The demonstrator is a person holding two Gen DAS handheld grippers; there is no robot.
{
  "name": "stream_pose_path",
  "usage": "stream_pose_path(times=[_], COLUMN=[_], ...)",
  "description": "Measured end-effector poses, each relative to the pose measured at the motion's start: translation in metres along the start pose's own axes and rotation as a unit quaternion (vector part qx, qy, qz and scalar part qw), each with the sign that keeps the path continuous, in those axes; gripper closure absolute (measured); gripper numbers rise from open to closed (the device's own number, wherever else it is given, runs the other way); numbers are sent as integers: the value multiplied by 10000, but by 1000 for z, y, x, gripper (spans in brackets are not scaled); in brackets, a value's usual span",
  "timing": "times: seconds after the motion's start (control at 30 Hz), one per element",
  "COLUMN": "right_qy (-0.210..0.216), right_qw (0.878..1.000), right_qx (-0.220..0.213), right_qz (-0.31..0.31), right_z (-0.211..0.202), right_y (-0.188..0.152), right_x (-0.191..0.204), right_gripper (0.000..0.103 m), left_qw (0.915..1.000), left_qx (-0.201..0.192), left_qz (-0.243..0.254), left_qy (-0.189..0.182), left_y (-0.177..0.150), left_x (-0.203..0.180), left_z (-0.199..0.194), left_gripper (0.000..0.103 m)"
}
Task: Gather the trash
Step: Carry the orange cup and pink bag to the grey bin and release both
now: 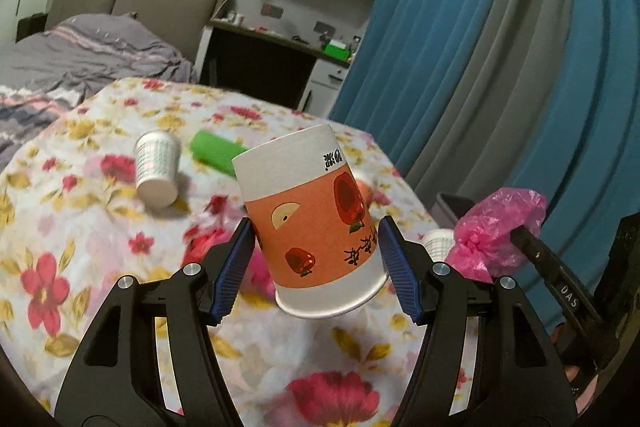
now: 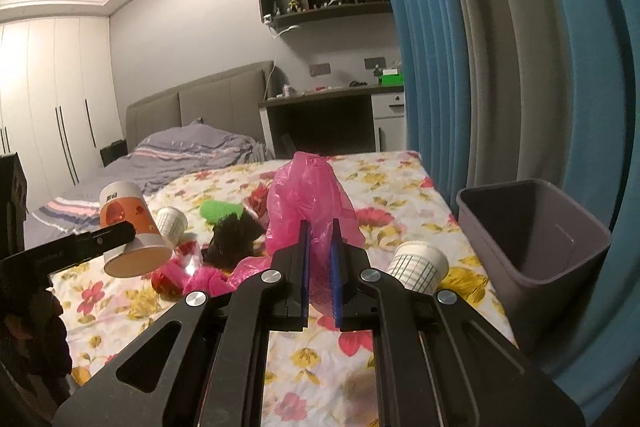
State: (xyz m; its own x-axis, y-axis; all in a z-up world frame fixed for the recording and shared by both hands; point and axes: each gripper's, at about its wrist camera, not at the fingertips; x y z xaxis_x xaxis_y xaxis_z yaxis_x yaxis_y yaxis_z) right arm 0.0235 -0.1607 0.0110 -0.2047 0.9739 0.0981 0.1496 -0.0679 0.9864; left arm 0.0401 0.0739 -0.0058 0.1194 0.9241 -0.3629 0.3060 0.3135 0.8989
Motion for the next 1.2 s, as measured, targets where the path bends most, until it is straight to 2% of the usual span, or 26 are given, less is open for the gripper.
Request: stream_pose_path(times=[0.27,0.43,0.7,0.8,1.0,1.2], right_qy=[-358,-837,-1794,-1911,-2008,-2028], right_qw=[9991,9957,9819,9803,9790,9786], right_qx=[-218,-385,-598,-494,-275,-71], right_qz=[-65,-136,-110,64,211,327], right_z=[-5,-8,3,14,31,42], right_y=[17,29,39,32,20,8], right_x=[-23,-55,-122,-147,-173,-196], right_gripper=[93,93,93,93,93,93], left_qw=[9977,9920,9786,9753,9687,9666], left_qx=[-43,2,16,30,277,499], left_qz=[372,699,1010,1059,1147,1239], left_qy=[-564,-1051,-1792,-1941,-2182,-2185], left_y=[12,12,9,3,-16,-30], left_x=[-58,-107,-186,-211,-255,-276], left_z=[35,61,114,133,174,204], left_gripper=[41,41,41,41,41,41])
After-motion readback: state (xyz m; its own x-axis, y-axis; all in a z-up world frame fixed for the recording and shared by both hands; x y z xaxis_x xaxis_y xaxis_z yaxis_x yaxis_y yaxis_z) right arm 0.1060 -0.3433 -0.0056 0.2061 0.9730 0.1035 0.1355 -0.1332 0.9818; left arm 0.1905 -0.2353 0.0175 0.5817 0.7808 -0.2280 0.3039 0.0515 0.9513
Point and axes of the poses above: each gripper's, at about its wrist camera, not at the fingertips, and z roughly the way its jaws point, x to its left, y to its top, and after that the axes turned 12 degrees about -x, right-handed
